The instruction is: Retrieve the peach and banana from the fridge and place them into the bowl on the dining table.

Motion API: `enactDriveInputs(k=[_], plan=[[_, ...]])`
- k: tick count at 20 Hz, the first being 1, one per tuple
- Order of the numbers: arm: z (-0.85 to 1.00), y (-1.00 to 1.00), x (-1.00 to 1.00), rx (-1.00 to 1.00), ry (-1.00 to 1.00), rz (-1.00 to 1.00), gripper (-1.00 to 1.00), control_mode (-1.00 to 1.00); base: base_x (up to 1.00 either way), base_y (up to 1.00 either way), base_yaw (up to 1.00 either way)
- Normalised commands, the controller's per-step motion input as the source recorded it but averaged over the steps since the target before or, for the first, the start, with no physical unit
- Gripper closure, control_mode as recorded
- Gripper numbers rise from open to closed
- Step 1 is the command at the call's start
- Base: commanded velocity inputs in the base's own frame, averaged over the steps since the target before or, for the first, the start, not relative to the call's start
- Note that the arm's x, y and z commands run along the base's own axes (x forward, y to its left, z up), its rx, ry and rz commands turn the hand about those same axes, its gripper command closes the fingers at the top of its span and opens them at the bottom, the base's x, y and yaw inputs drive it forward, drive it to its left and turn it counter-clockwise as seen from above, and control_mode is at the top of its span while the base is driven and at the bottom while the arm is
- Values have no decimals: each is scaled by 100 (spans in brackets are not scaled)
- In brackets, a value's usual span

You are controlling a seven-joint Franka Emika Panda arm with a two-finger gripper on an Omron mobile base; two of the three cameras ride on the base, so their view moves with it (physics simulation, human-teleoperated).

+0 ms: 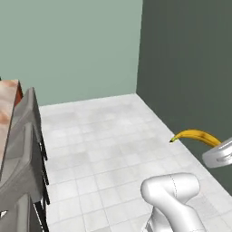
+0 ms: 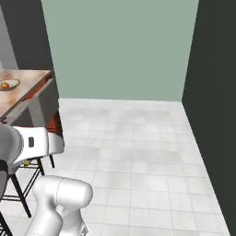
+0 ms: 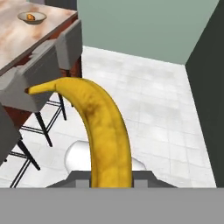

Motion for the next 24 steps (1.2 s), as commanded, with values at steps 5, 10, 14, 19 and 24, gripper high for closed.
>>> enactDriveInputs(k=[5,10,14,19,24], plan=[[0,0,0,0,0,0,100,100,100,-6,46],[0,0,0,0,0,0,100,100,100,-19,46],[0,0,0,0,0,0,100,100,100,-30,46],[0,0,0,0,0,0,100,100,100,-35,46],[0,0,0,0,0,0,100,100,100,-34,48]])
